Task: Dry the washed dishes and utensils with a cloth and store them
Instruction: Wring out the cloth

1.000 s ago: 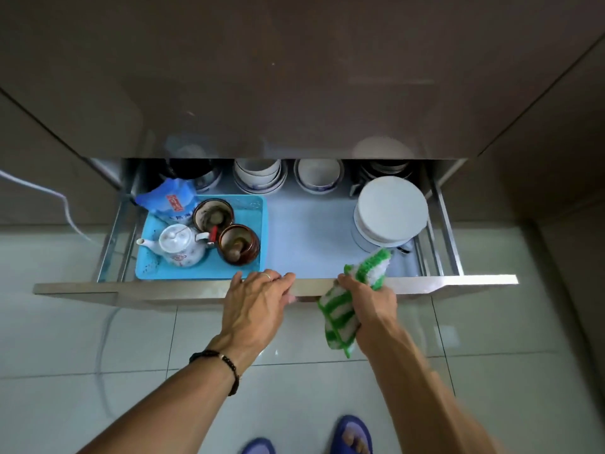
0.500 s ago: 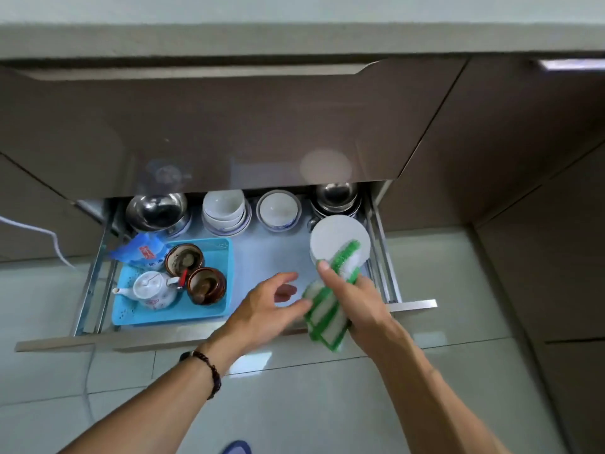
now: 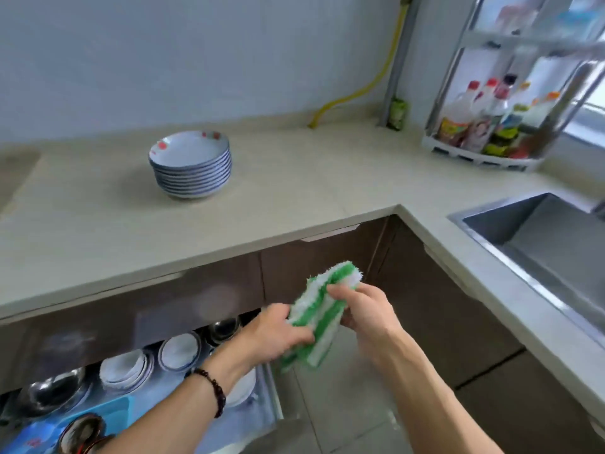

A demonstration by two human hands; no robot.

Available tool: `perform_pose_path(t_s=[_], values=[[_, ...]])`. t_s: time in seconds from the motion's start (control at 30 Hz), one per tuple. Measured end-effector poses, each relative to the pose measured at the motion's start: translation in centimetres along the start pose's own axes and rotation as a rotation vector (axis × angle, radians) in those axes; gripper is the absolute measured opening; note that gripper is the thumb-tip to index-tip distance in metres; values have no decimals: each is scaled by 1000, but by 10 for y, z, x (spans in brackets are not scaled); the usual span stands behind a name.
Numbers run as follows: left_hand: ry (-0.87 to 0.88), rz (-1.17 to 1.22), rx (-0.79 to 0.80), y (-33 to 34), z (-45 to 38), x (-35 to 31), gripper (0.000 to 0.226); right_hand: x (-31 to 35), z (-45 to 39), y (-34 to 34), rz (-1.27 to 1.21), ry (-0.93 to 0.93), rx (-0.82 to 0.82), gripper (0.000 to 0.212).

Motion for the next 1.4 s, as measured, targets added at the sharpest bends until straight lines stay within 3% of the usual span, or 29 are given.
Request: perform_pose_path(t_s=[0.1,0.23,0.33,0.57,0.67,0.8,0.87,0.9,0.97,1.03,1.07,1.13,1.2,1.27,1.33,1.4], values=[[89,-55,53,33,-17,-72,20,46,-9,-64,17,-66,-55,5],[134,-65,195,94,-48,-152,40,94,-31,-154,49,-142,-214,8],[104,-25,343,141,-77,-201,23,126,-55,-217,50,-220,-339,18],[-373,361,656,245,-122,-275,34,165,-102,-332,395,-349,-609,16],[-293,533,763,280,-140,-322,40,180,-105,-355,489,-436,-586,33],[-234,552,608,310,-173,-344,22,176,-116,-357,526,-440,-307,40],[-243,505,534,320,-186,-350,13,171,-121,-382,481,-421,-352,48],[-245,472,523,325,-192,-353,11,174,-121,-397,526,-485,-425,54],[-191,265,552,335,-197,-360,13,181,-121,-409,946,-705,-482,79],[-62,-50,697,359,-193,-372,18,170,-135,-402,1339,-861,-313,104],[-2,-174,769,373,-187,-378,18,163,-146,-403,1419,-875,-243,101],[96,-350,765,393,-187,-386,18,163,-164,-410,1479,-798,-212,71],[247,-524,569,403,-198,-397,21,165,-182,-421,1508,-652,-178,42],[458,-757,319,402,-204,-413,7,159,-194,-436,1476,-447,-119,22],[679,-985,119,404,-202,-425,17,150,-205,-448,1374,-305,-78,18],[810,-1095,37,411,-205,-428,20,139,-216,-454,1230,-224,-52,29]])
Point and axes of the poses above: each hand's wrist, its own z-axis away from the middle knuckle, its own y-axis out of the palm, x = y × z, the point moved 9 cm from there along -z, towards the middle knuckle, and after that the axes turned 8 degrees about -x, right-handed, at the moved point
